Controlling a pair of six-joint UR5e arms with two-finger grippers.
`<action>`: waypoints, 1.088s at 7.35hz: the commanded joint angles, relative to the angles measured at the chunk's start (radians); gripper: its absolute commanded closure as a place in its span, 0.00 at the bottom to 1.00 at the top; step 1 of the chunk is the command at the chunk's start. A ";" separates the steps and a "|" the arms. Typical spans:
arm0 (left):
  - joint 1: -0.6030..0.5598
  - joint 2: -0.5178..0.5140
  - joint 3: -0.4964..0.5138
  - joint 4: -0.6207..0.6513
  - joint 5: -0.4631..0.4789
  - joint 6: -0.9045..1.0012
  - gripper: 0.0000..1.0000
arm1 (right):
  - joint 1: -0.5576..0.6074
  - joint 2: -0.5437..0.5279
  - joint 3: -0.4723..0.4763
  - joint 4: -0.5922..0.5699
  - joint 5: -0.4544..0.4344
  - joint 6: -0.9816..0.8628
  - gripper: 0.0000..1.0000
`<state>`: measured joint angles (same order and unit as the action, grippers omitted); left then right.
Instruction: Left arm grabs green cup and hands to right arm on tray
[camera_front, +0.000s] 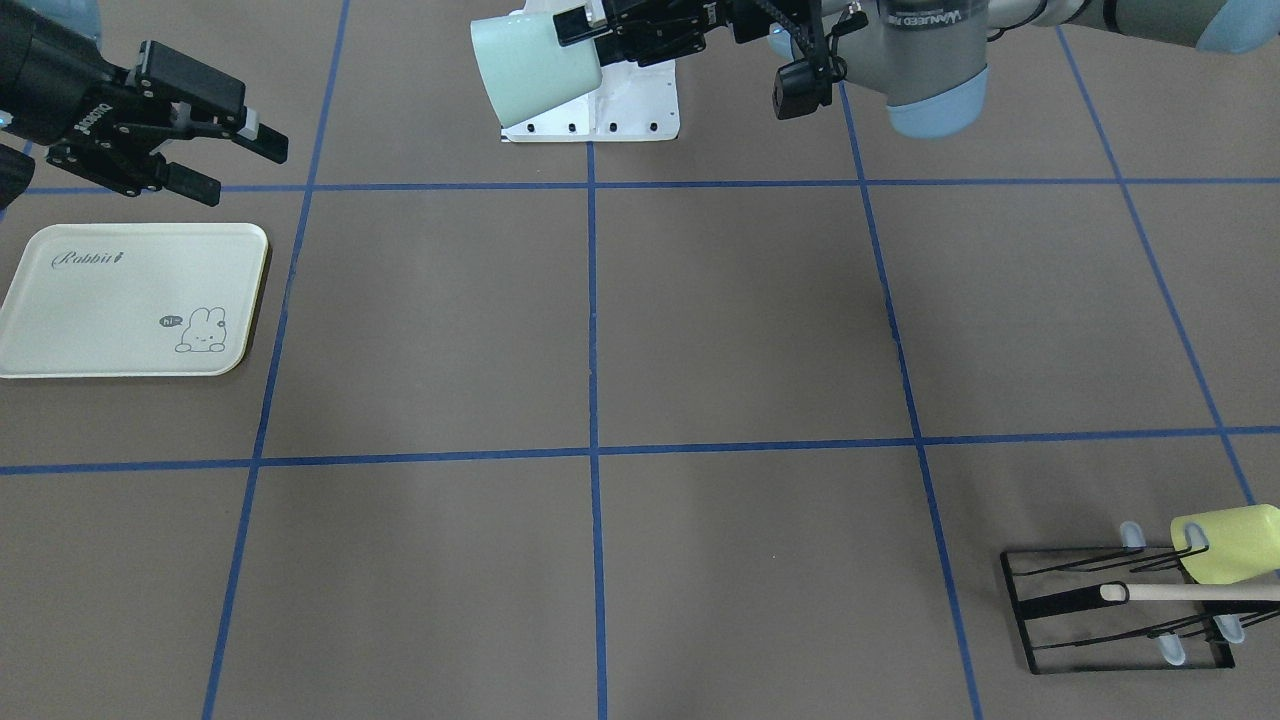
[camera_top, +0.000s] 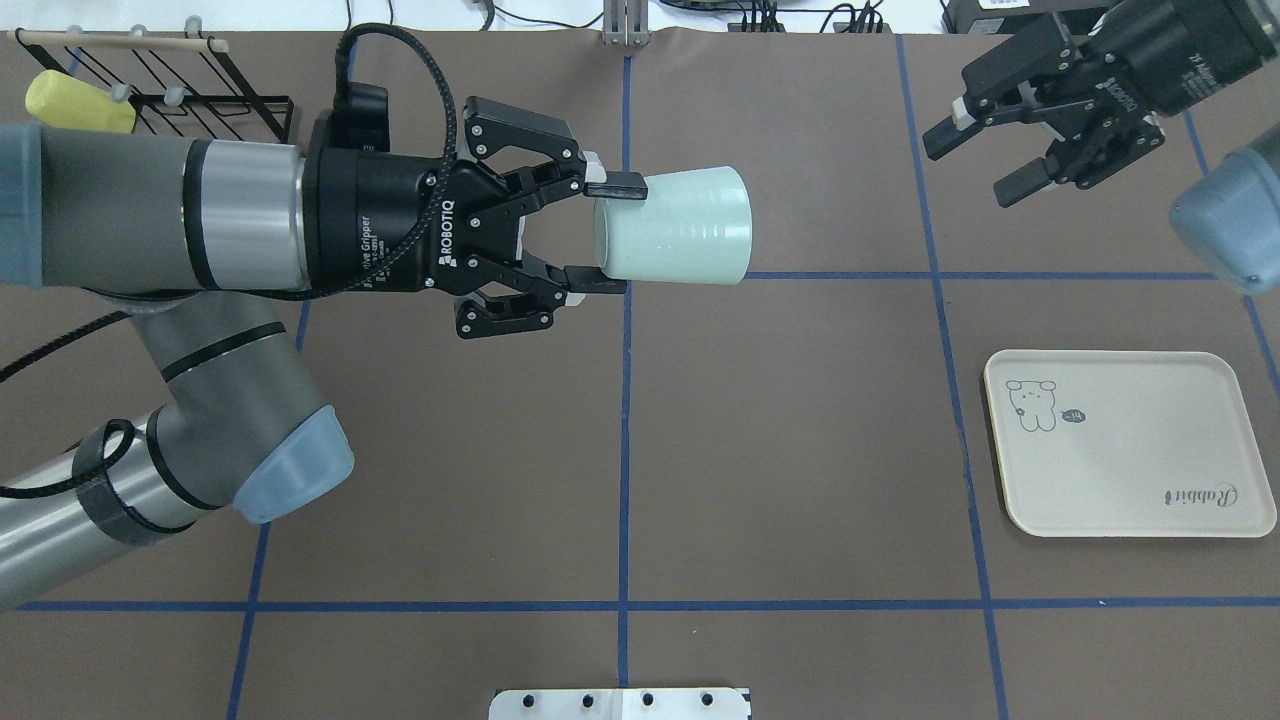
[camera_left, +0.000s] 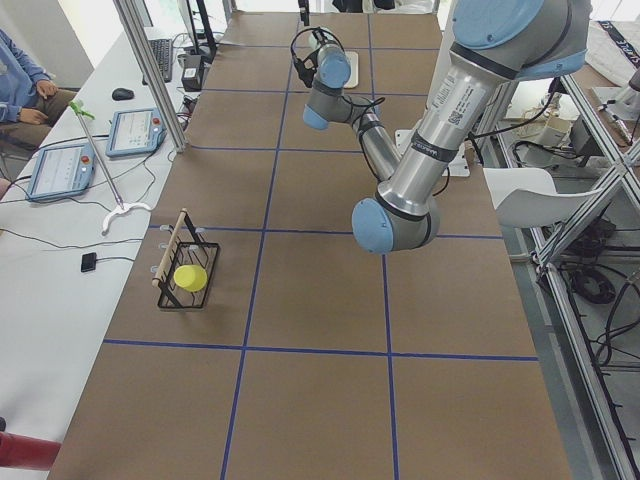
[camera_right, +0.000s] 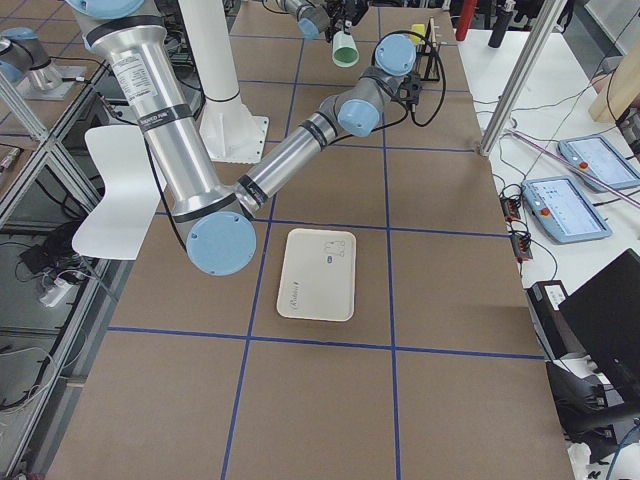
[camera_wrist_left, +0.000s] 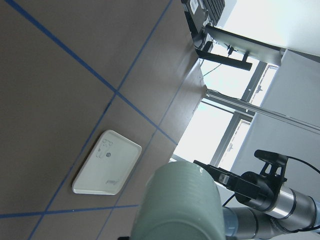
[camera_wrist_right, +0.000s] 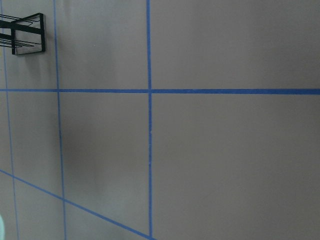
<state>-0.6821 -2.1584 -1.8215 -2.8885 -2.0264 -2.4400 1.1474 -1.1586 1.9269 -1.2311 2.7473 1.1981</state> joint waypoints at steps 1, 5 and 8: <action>0.004 0.000 0.002 -0.026 0.024 -0.014 1.00 | -0.119 0.011 0.001 0.285 -0.203 0.354 0.01; 0.004 0.031 0.007 -0.202 0.057 -0.167 1.00 | -0.244 0.011 -0.002 0.721 -0.411 0.862 0.02; 0.006 0.072 0.005 -0.308 0.128 -0.195 1.00 | -0.248 0.005 -0.041 0.942 -0.416 0.983 0.05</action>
<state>-0.6772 -2.0939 -1.8145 -3.1664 -1.9476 -2.6189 0.9028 -1.1518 1.9120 -0.4075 2.3337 2.1303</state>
